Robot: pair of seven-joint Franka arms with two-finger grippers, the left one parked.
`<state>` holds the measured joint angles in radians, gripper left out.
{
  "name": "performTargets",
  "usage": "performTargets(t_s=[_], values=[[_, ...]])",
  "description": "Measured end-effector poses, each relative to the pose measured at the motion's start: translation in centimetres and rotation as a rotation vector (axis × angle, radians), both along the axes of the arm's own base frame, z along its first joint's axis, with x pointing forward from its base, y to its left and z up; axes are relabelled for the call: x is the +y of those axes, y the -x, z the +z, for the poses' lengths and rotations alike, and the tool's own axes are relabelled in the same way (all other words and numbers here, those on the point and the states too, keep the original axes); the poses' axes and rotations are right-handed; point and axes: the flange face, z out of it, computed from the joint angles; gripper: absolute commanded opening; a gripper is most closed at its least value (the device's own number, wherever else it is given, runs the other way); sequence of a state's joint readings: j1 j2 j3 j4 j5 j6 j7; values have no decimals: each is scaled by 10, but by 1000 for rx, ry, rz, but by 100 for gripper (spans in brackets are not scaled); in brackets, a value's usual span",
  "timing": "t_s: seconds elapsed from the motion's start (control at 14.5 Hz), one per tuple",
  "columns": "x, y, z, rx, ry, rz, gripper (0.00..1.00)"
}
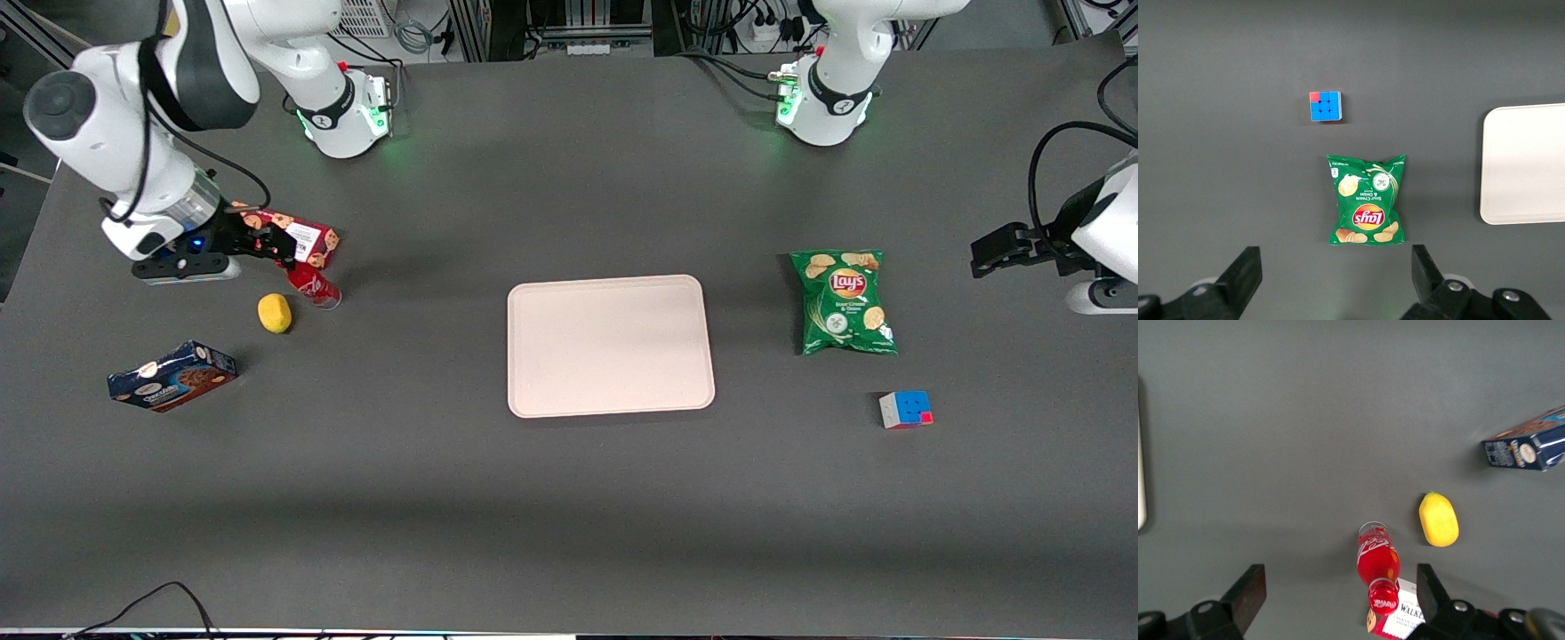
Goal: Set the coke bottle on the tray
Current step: 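Lower the right gripper around the red bottle and close it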
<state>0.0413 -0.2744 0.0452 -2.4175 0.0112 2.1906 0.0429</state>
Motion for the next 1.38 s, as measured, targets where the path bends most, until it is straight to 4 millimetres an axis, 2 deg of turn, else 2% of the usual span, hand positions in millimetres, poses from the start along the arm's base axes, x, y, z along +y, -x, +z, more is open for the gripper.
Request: performTargets(t_s=[0.21, 0.48, 0.69, 1.03, 1.38], values=[[-2, 18, -34, 4, 7, 17, 100], [-14, 34, -64, 13, 13, 61, 100], [-22, 40, -73, 31, 14, 75, 100], [-23, 50, -89, 68, 14, 83, 100], [-27, 50, -99, 94, 14, 98, 98]])
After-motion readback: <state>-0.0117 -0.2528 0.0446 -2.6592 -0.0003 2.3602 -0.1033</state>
